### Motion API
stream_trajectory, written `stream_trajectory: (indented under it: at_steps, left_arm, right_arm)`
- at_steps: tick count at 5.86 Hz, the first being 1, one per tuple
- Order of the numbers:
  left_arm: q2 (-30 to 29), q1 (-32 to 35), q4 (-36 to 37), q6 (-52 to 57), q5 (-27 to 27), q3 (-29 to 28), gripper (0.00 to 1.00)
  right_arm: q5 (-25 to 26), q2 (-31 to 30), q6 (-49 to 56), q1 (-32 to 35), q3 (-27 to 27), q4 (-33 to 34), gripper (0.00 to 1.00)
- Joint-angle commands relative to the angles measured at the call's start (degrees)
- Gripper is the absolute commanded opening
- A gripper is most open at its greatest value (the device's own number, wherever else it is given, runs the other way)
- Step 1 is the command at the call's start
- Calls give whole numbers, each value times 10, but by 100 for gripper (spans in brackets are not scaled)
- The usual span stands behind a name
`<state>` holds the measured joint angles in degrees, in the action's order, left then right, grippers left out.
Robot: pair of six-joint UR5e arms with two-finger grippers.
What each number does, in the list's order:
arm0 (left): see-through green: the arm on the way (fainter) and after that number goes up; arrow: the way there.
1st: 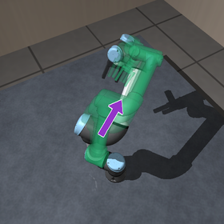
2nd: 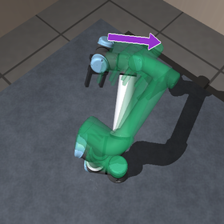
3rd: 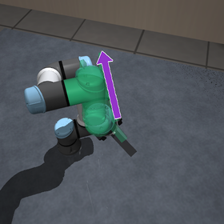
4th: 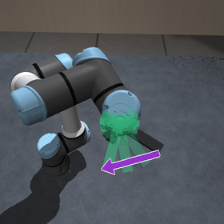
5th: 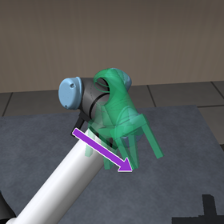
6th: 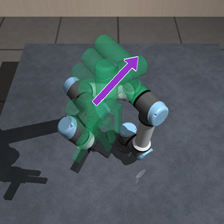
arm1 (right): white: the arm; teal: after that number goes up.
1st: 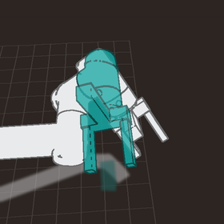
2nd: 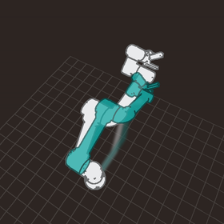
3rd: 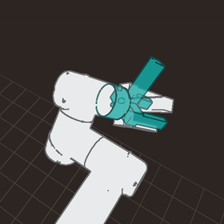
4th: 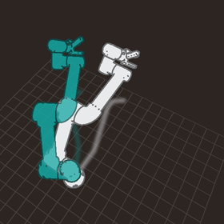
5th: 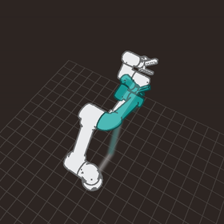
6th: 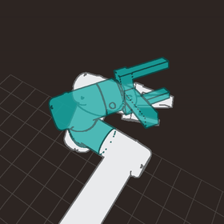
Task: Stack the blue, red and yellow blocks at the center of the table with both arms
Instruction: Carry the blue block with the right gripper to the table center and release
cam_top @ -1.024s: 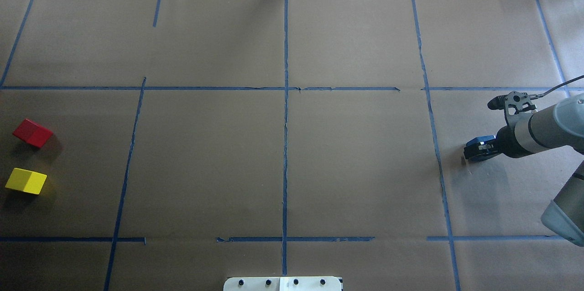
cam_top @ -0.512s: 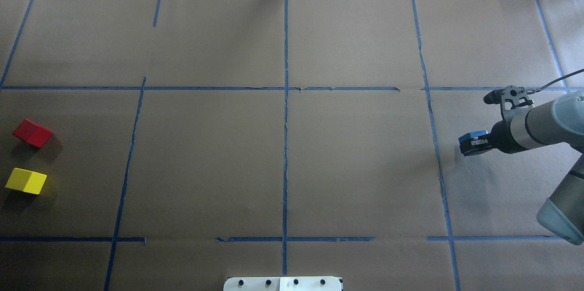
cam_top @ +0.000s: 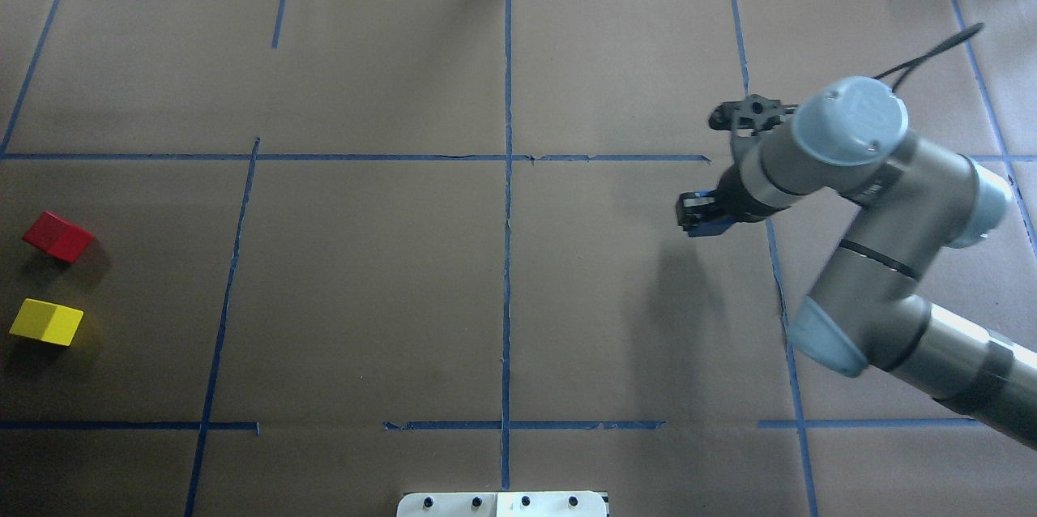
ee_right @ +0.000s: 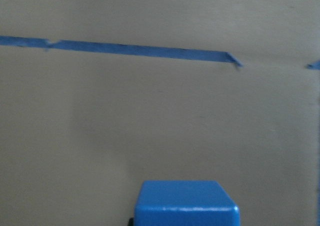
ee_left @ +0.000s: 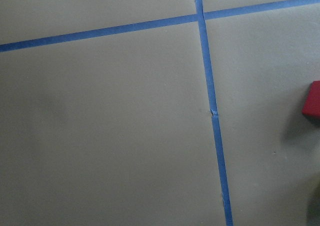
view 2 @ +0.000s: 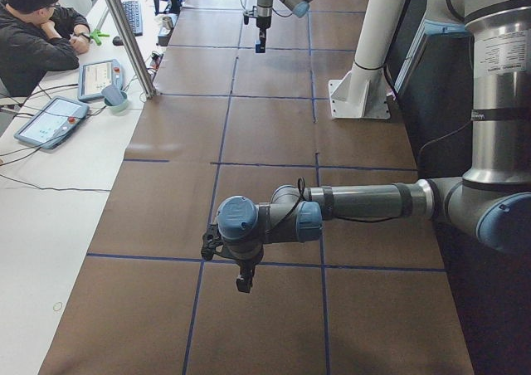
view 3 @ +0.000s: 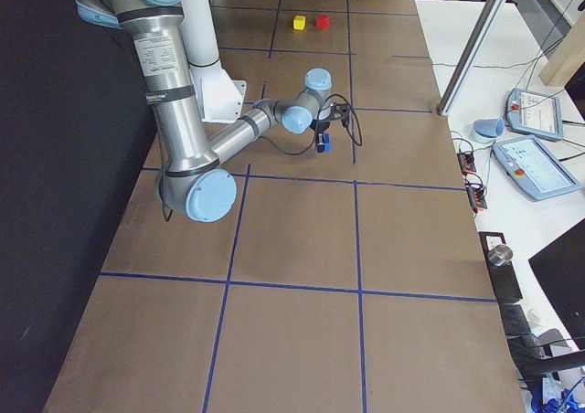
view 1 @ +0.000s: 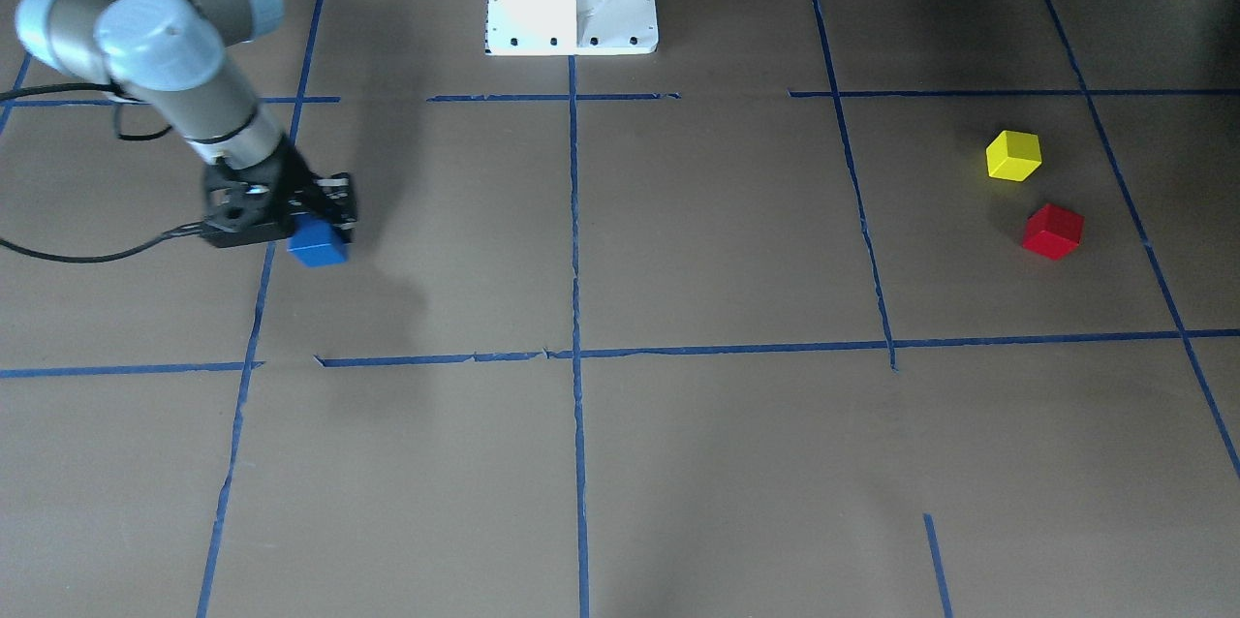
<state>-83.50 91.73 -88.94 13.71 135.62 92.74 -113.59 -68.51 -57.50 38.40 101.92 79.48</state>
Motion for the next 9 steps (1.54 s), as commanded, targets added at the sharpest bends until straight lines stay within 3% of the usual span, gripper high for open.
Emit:
stream_trajectory:
  at_steps: [1, 2, 4, 6, 7, 9]
  left_arm:
    - [0, -1, 0, 0, 0, 0, 100]
    - [0, -1, 0, 0, 0, 0, 100]
    - [0, -2, 1, 0, 0, 0, 100]
    - [0, -2, 1, 0, 0, 0, 100]
    - [0, -2, 1, 0, 0, 0, 100]
    - [0, -2, 1, 0, 0, 0, 100]
  right_arm:
    - [31, 197, -75, -52, -132, 61, 2]
    - [51, 274, -101, -70, -214, 60, 3]
    - [57, 297, -146, -94, -246, 60, 10]
    - [77, 297, -162, -100, -258, 59, 48]
    - [88, 300, -164, -104, -258, 59, 99]
    - [86, 311, -159, -99, -250, 59, 100]
